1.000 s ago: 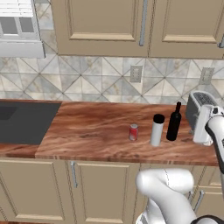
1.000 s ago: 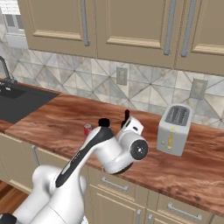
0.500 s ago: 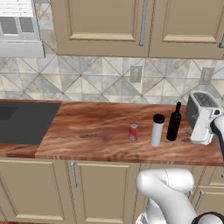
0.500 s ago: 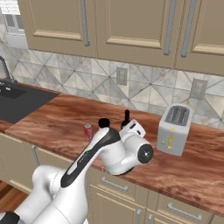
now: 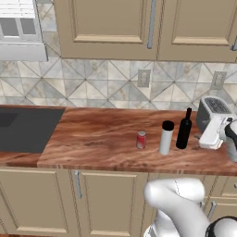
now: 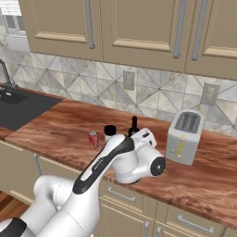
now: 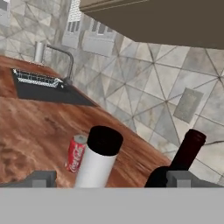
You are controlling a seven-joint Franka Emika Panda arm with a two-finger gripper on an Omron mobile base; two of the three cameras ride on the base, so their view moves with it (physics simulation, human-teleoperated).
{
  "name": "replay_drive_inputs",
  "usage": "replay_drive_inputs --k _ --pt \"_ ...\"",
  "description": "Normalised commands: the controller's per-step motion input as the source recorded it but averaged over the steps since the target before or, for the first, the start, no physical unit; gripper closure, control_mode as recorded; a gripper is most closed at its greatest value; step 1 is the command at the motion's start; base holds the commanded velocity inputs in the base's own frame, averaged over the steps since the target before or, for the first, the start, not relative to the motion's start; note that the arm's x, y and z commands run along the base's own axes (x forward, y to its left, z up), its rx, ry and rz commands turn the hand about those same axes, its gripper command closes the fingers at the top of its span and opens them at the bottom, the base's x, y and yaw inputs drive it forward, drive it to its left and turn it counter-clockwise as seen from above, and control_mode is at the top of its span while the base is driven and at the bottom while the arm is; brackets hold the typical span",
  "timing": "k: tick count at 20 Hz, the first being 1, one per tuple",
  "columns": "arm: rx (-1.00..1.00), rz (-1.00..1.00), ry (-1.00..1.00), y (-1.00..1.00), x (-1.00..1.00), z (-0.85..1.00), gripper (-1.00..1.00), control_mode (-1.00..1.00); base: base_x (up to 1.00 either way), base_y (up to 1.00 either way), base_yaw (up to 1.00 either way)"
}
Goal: Move the drinks to the dining counter.
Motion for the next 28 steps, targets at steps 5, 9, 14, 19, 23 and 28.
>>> replay_drive_inputs --k 5,9,14,19,23,28 --pt "0.07 -0.11 0.04 -0.01 0.39 0.0 -1.0 -1.0 0.0 0.0 0.0" --pt "0.05 -0.08 0.05 -0.15 0.38 0.0 -1.0 -1.0 0.0 0.0 0.0" --pt "0.08 -0.04 0.04 -0.24 0.37 0.0 -1.0 -1.0 0.0 0.0 0.0" --pt "0.1 -0.02 0.02 -0.11 0.36 0.0 -1.0 -1.0 0.0 0.0 0.0" --pt "0.11 -0.02 0.01 0.0 0.37 0.0 -1.0 -1.0 0.0 0.0 0.0" --pt "0.05 -0.01 0.0 0.0 0.3 0.0 -1.0 -1.0 0.0 0.0 0.0"
